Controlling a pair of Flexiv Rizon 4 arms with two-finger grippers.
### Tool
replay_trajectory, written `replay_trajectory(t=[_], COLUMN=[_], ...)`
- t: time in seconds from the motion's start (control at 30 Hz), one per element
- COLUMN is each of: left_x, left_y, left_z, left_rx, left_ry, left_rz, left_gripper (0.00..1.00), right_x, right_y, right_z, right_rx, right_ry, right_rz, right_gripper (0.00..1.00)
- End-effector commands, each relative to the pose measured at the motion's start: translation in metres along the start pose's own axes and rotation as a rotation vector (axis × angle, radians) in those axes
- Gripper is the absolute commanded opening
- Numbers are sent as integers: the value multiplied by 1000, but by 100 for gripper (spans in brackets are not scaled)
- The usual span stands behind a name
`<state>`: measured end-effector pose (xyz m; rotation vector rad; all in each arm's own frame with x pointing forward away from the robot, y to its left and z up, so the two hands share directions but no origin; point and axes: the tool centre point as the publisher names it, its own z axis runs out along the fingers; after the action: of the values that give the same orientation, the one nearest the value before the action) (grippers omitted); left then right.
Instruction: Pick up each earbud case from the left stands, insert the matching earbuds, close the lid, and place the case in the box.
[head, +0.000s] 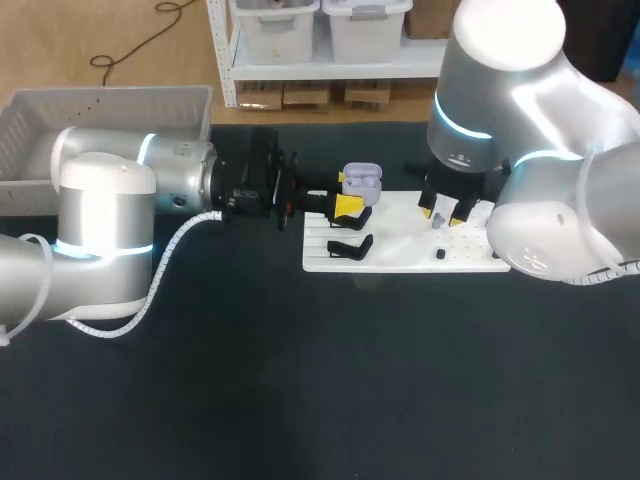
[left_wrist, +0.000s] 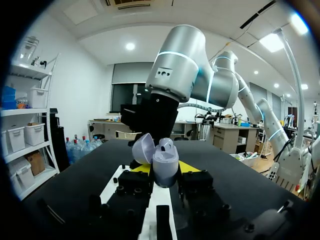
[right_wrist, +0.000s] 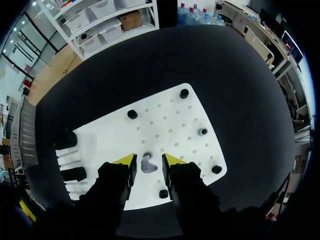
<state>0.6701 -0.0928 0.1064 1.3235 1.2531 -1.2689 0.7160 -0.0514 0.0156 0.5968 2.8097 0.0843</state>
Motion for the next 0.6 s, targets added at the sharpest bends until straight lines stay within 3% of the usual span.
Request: replay_trajectory(t=[0.03, 0.6], left_x=[1, 1], left_y=[-1, -1], left_z=[0, 0], left_rx=[-2, -2], left_ry=[-3, -3], left_rz=[3, 3], left_gripper=[0, 0], right_x=[2, 4], right_y=[1, 1], right_z=[2, 3], right_rx=[1, 6], right_ry=[6, 17], right_rz=[-2, -10], right_gripper=[33, 30])
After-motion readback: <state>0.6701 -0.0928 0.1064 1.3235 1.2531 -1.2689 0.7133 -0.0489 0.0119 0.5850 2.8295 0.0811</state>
